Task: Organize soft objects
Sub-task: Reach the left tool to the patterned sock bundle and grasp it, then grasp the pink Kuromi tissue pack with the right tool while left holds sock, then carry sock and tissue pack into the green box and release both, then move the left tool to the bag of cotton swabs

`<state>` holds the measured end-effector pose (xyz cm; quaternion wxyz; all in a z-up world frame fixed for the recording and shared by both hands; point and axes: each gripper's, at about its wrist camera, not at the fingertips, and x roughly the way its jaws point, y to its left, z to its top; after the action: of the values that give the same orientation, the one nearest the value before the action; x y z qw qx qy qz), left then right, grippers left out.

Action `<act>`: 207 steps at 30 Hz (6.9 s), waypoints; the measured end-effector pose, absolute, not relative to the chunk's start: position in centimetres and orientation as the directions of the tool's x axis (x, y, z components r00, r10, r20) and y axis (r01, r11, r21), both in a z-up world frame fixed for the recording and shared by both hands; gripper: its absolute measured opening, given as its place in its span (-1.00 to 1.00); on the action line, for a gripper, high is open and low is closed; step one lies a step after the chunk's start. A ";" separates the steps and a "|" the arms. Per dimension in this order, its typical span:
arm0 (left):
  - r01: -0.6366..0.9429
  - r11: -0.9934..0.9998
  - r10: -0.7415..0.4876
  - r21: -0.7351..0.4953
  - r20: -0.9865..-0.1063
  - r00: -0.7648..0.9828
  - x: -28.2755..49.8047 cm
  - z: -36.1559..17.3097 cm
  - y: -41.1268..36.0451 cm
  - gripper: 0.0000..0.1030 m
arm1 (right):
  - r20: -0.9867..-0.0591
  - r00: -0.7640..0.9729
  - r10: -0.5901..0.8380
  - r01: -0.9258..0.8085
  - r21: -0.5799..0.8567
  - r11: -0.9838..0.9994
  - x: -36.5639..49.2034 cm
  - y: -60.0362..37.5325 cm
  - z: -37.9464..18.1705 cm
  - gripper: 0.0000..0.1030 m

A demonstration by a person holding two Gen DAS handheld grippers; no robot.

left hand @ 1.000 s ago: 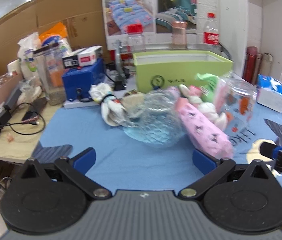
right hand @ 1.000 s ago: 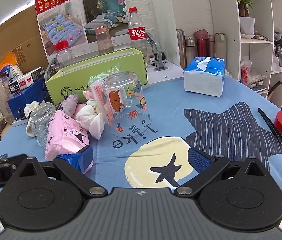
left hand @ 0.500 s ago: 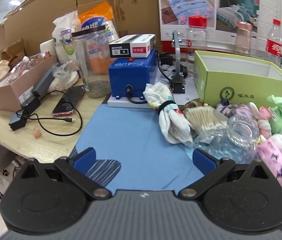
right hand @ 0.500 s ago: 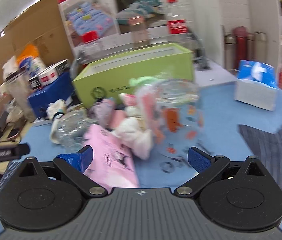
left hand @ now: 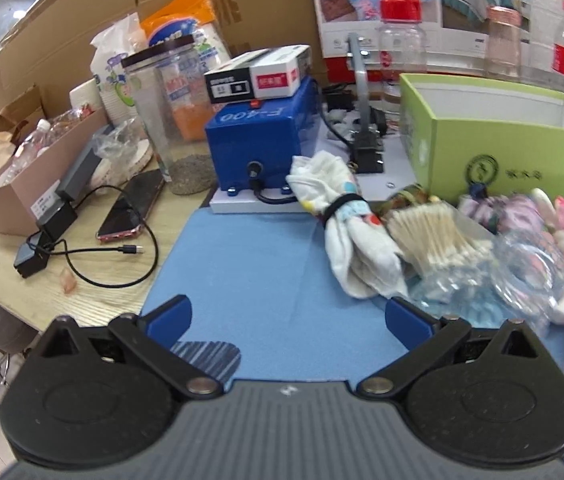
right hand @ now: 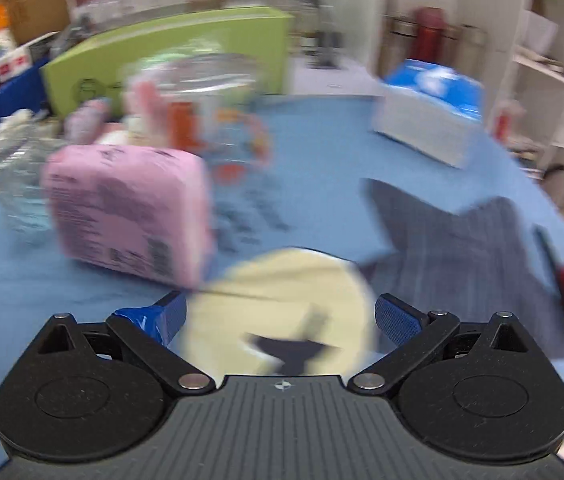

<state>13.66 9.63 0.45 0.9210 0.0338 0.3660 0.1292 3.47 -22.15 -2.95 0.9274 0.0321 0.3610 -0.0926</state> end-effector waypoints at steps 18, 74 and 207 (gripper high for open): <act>-0.316 0.926 0.363 0.207 -0.720 0.591 26.6 -1.2 9.8 0.99 | -0.586 0.810 -0.032 0.194 0.215 0.957 5.2 -25.6 -1.8 0.72; -0.309 0.951 0.191 -0.027 -0.734 0.651 14.3 -0.3 17.1 0.99 | -0.609 0.793 -0.009 0.172 0.211 0.962 8.2 -21.8 -1.6 0.72; 0.001 0.997 -0.052 -0.075 -0.686 0.726 17.9 5.1 9.0 0.58 | -0.367 0.882 0.297 -0.296 0.061 0.953 10.7 -20.6 6.9 0.28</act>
<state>17.86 8.98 5.12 0.9282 -0.0347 0.3701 -0.0144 10.75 -20.57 6.93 0.9699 0.0019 0.1894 0.1527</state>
